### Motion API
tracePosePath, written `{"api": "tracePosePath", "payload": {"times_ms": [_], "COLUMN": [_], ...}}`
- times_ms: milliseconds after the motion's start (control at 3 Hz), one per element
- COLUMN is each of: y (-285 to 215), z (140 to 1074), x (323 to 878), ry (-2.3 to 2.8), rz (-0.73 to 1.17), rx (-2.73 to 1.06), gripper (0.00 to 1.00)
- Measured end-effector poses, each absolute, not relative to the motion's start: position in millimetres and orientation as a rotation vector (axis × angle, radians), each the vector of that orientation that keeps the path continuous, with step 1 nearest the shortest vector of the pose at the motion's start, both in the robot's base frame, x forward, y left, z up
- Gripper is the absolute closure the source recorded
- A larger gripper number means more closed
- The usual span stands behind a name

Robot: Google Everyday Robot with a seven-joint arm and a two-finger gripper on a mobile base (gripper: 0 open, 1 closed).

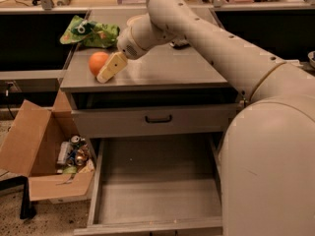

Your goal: Place orange into middle drawer

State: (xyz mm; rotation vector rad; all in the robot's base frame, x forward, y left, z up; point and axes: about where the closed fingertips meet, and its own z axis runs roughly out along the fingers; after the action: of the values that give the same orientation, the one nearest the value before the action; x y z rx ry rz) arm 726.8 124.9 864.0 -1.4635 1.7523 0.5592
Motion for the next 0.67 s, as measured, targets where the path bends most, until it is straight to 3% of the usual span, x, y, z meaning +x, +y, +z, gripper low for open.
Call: {"api": "tracePosePath", "payload": {"times_ms": [333,667], "y": [133.3,138.0], "z": [860.3,855.7], "x": [726.5,724.0], "ry": [1.739,1.735], "rz": [0.565,0.572], "rx": [-1.474,-1.471], "gripper": [0.16,0.39]}}
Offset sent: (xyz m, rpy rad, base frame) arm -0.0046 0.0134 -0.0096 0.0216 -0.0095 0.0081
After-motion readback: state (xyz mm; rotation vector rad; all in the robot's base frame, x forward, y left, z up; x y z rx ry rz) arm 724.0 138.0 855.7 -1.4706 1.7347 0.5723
